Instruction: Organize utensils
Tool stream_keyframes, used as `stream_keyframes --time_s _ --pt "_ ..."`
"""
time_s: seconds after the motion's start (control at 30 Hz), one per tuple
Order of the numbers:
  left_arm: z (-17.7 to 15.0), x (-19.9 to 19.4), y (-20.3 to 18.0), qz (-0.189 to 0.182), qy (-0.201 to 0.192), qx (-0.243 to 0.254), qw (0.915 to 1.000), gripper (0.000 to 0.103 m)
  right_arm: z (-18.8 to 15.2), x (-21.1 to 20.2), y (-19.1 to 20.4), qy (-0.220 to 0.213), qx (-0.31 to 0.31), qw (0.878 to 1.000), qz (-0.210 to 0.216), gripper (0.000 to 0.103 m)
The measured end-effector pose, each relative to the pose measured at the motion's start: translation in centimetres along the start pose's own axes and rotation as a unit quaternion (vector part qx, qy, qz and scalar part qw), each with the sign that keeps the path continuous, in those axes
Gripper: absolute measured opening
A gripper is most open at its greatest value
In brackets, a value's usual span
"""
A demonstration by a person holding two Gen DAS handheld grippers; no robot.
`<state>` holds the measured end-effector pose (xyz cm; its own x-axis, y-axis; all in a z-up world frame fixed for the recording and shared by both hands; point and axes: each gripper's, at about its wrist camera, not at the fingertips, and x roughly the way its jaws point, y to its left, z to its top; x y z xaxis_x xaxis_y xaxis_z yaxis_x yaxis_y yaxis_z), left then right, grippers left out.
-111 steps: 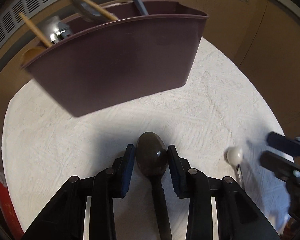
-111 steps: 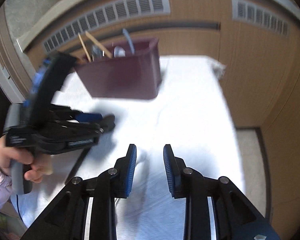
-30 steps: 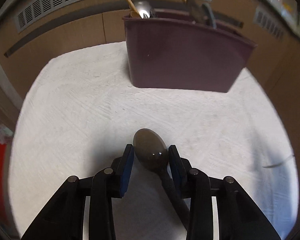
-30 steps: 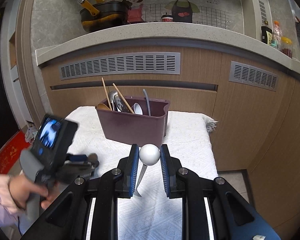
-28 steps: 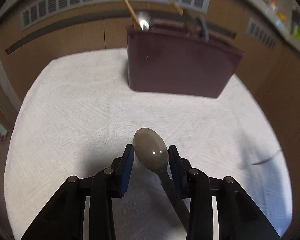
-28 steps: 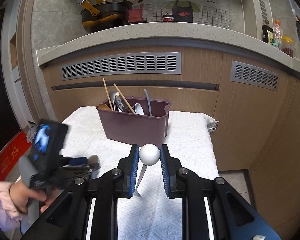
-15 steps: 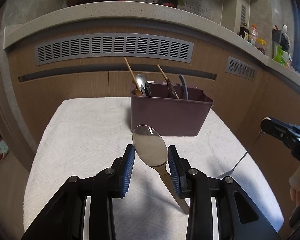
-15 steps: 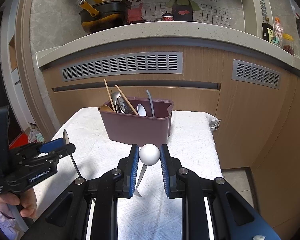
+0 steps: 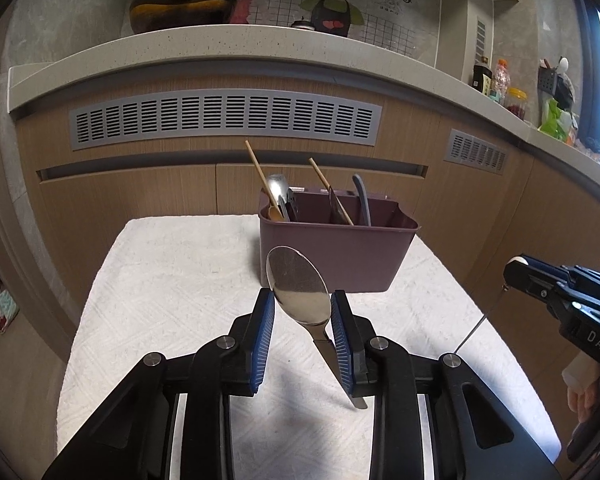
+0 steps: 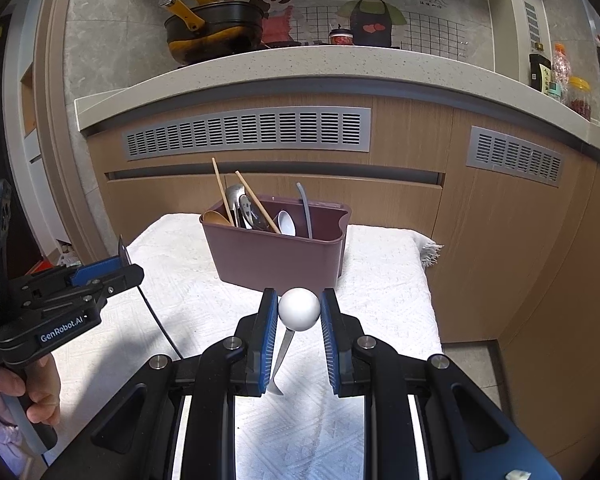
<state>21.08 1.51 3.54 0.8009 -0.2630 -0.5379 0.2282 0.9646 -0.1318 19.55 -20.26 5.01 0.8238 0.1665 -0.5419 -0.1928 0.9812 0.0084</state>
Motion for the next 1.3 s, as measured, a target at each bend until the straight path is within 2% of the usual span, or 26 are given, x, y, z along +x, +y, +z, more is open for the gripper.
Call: stream_keyframes --time_s 0.3,0.43,0.57,0.7,0.77,0.87,0.97,1.07,1.17,1.23,1.3 --pt "1.0 -0.8 -0.2 0.005 -0.017 0.006 0.9998 0.028 0.4 -0.2 0.3 -0.007 -0.008 1.000 -0.002 0.020" --pt "2.7 -1.5 -0.7 0.006 -0.041 0.027 0.9988 0.028 1.7 -0.6 0.6 -0.023 -0.019 1.000 -0.007 0.020" --pt "7.0 -2.7 -1.2 0.000 -0.089 0.051 0.9947 0.028 5.6 -1.8 0.8 -0.066 -0.036 0.997 -0.009 0.020" --pt "12.4 -3.6 -1.3 0.005 -0.152 0.067 0.9862 0.028 10.7 -3.0 0.5 -0.099 -0.037 0.994 0.011 0.020" --pt "14.8 -3.4 -1.2 0.008 -0.175 0.073 0.9818 0.028 13.2 -2.8 0.4 -0.116 -0.046 0.992 -0.002 0.020" --pt "17.4 -1.7 -0.4 0.014 -0.184 0.069 0.9805 0.028 15.4 -1.6 0.2 -0.124 -0.057 0.991 -0.019 0.020" --pt "18.1 0.3 1.1 0.004 -0.150 0.046 0.9875 0.028 16.1 0.1 -0.7 -0.109 -0.041 0.993 -0.015 0.020" --pt "16.8 3.2 2.9 0.016 -0.095 0.039 0.9946 0.028 15.3 1.3 -1.4 -0.093 -0.034 0.995 -0.018 0.020" --pt "14.2 6.9 5.6 0.035 -0.004 0.013 0.9993 0.029 13.9 1.5 -1.9 -0.078 -0.021 0.997 -0.013 0.020" --pt "12.4 9.1 7.8 0.058 0.060 -0.018 0.9963 0.030 12.9 1.4 -2.2 -0.068 -0.015 0.998 -0.009 0.020" --pt "10.3 11.2 10.2 0.088 0.127 -0.057 0.9863 0.031 11.9 1.2 -2.3 -0.060 -0.016 0.998 -0.007 0.020"
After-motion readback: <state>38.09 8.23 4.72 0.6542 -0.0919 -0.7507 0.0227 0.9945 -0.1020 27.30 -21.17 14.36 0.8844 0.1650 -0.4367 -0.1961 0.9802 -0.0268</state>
